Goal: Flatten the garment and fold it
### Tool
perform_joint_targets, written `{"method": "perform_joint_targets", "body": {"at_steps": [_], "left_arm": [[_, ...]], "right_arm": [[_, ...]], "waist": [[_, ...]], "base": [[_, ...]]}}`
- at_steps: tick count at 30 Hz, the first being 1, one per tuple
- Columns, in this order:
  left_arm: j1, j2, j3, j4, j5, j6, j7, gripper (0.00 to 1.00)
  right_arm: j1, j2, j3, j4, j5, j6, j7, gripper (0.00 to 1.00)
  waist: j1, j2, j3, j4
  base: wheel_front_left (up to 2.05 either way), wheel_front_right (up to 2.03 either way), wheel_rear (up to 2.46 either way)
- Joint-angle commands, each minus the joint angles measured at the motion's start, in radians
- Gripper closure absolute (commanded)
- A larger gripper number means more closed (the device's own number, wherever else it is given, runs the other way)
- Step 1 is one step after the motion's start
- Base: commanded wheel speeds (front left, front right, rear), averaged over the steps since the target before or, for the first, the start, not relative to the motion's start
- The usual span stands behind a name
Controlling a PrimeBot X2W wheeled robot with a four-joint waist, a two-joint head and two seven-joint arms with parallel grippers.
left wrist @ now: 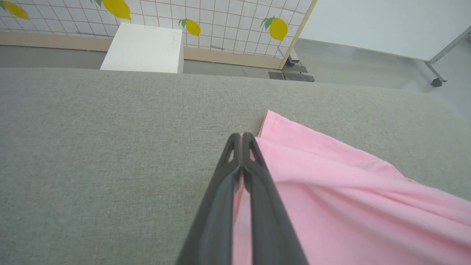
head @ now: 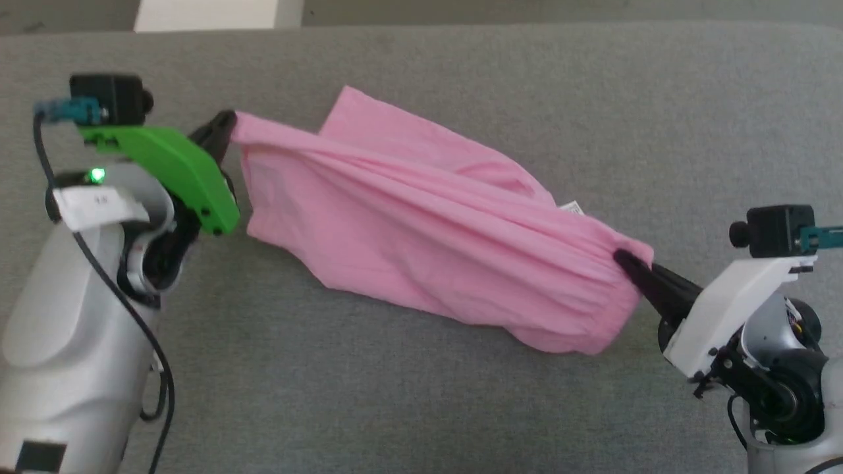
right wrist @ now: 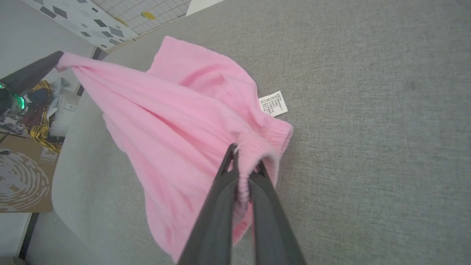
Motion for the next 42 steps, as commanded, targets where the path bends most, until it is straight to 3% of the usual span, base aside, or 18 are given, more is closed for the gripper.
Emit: {"method": "perform_joint_targets", "body": {"at_steps": [1, 9, 20, 21, 22, 23, 24, 29, 34, 39, 42], "left_arm": [[-0.046, 0.006, 0.003, 0.032, 0.013, -0.008, -0.004, 1.00], [-0.214, 0.004, -0.031, 0.170, 0.049, -0.060, -0.016, 1.00], [-0.299, -0.006, -0.061, 0.272, 0.065, -0.088, -0.033, 1.00], [-0.302, -0.007, -0.062, 0.281, 0.064, -0.088, -0.032, 1.00], [-0.303, -0.007, -0.063, 0.288, 0.063, -0.088, -0.030, 1.00], [-0.304, -0.009, -0.060, 0.300, 0.056, -0.087, -0.027, 0.69], [-0.305, -0.010, -0.057, 0.308, 0.052, -0.085, -0.026, 0.04], [-0.313, -0.019, -0.040, 0.330, 0.044, -0.080, -0.079, 0.00], [-0.312, -0.026, 0.002, 0.332, 0.028, -0.086, -0.202, 0.00], [-0.241, 0.006, 0.009, 0.275, 0.071, -0.103, -0.380, 0.00], [-0.134, 0.036, 0.011, 0.214, 0.108, -0.098, -0.493, 0.00]], "right_arm": [[-0.020, -0.002, 0.003, 0.011, 0.004, -0.002, -0.019, 1.00], [-0.069, -0.002, 0.048, 0.056, 0.028, -0.002, -0.096, 1.00], [-0.076, -0.002, 0.115, 0.089, 0.053, -0.002, -0.142, 1.00], [-0.074, -0.002, 0.122, 0.086, 0.056, -0.002, -0.147, 0.86], [-0.073, -0.002, 0.130, 0.082, 0.062, -0.002, -0.151, 0.51], [-0.070, -0.002, 0.138, 0.078, 0.072, -0.002, -0.158, 0.00], [-0.067, -0.002, 0.144, 0.074, 0.081, -0.002, -0.164, 0.00], [-0.044, -0.002, 0.151, 0.036, 0.123, -0.002, -0.211, 0.00], [-0.002, -0.002, 0.103, 0.000, 0.112, -0.002, -0.292, 0.00], [0.066, -0.002, 0.059, -0.058, -0.038, -0.002, -0.322, 0.00], [0.119, -0.002, 0.060, -0.106, -0.173, -0.002, -0.286, 0.00]], "waist": [[0.0001, 0.0079, 0.099, -0.065], [0.0001, 0.0079, 0.186, -0.122], [0.0001, 0.0079, 0.225, -0.169], [0.0001, 0.0079, 0.226, -0.172], [0.0001, 0.0079, 0.226, -0.175], [0.0001, 0.0079, 0.225, -0.177], [0.0001, 0.0079, 0.223, -0.179], [0.0001, 0.0079, 0.198, -0.175], [0.0001, 0.0079, 0.147, -0.155], [0.0001, 0.0079, 0.081, -0.131], [0.0001, 0.0079, 0.036, -0.111]], "base": [[0.00, 0.00, 0.00], [0.00, 0.00, 0.00], [0.00, 0.00, 0.00], [0.00, 0.00, 0.00], [0.00, 0.00, 0.00], [0.00, 0.00, 0.00], [0.00, 0.00, 0.00], [0.00, 0.00, 0.00], [0.00, 0.00, 0.00], [0.00, 0.00, 0.00], [0.00, 0.00, 0.00]]}}
